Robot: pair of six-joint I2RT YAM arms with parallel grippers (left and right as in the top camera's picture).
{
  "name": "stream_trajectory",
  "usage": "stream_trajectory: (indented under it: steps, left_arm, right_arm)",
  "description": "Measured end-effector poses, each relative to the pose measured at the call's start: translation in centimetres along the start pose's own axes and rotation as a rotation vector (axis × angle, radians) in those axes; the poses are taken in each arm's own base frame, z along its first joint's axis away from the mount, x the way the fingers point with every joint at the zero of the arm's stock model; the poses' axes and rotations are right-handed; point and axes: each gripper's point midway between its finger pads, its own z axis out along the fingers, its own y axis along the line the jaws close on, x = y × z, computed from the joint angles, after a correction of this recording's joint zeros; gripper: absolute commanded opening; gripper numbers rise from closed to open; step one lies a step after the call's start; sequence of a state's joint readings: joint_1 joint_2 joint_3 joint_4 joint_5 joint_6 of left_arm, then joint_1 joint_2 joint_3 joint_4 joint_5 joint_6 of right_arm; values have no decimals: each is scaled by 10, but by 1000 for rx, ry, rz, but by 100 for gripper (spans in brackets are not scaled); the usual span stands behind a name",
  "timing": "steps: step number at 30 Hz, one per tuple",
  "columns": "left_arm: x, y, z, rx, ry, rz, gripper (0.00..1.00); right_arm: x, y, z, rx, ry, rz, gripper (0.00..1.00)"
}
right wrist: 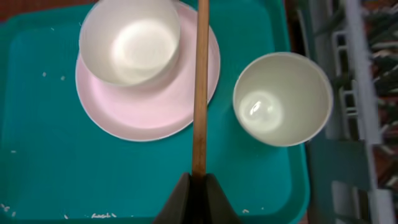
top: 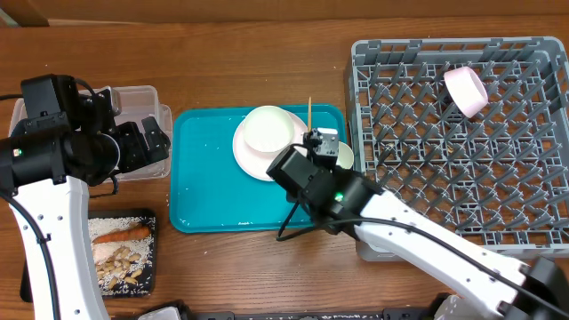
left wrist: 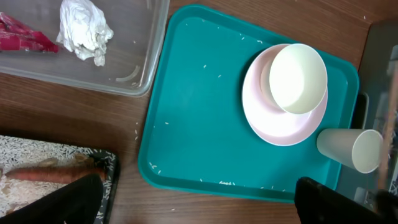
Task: Sort waste into correct bins and load items into the dishwasher
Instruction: 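Carry the second chopstick right and release it into the dish rack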
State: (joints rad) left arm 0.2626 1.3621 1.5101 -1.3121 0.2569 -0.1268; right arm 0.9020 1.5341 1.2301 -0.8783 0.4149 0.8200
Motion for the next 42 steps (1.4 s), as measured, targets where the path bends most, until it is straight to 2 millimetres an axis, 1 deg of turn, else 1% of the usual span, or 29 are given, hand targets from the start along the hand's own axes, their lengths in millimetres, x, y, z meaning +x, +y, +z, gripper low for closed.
stream_trajectory:
  steps: [2,5,7,8,10,13,16,20,24,27,33,36,37,38,39,41,42]
  left_arm:
    - [0,0,0,0,0,0,100]
    - [0,0,0,0,0,0,100]
    - [0,0,0,0,0,0,100]
    - [0,0,0,0,0,0,100]
    - [0,0,0,0,0,0,100]
    - [0,0,0,0,0,0,100]
    - [0,0,0,0,0,0,100]
    - [0,0,0,0,0,0,100]
    - [0,0,0,0,0,0,100]
    - [0,0,0,0,0,0,100]
    - [0,0,0,0,0,0,100]
    - [0,0,0,0,0,0,100]
    - [0,0,0,0,0,0,100]
    - [0,0,0,0,0,0,100]
    - [0,0,0,0,0,0,100]
    - [0,0,0,0,0,0,100]
    - [0,0,0,0,0,0,100]
  right_arm:
    - [-12,-5,-15,8,-27,-21,4]
    - [-39,-23,-34,24,-84,-25,4]
    - [-57,-42,-42,52,-113,-21,4]
    - [-65,-57,-44,83,-120,-23,4]
    - [-72,-78,-43,130,-111,-24,4]
    - [-79,-108,-34,182,-68,-43,4]
    - [-82,-125,-23,169,-5,-78,4]
    - [-75,-131,-2,114,102,-134,4]
    - [-63,-130,19,76,195,-161,4]
    - [-55,-127,32,59,247,-176,4]
    - [-43,-126,47,53,311,-194,4]
    - [-40,-126,49,55,326,-199,4]
    - [-40,-126,50,55,326,-199,7]
    - [-40,-126,50,56,327,-198,17]
    - [-40,-126,50,56,327,-196,24]
    - [-39,-126,49,50,332,-200,24]
    - [-39,-125,49,48,334,-203,28]
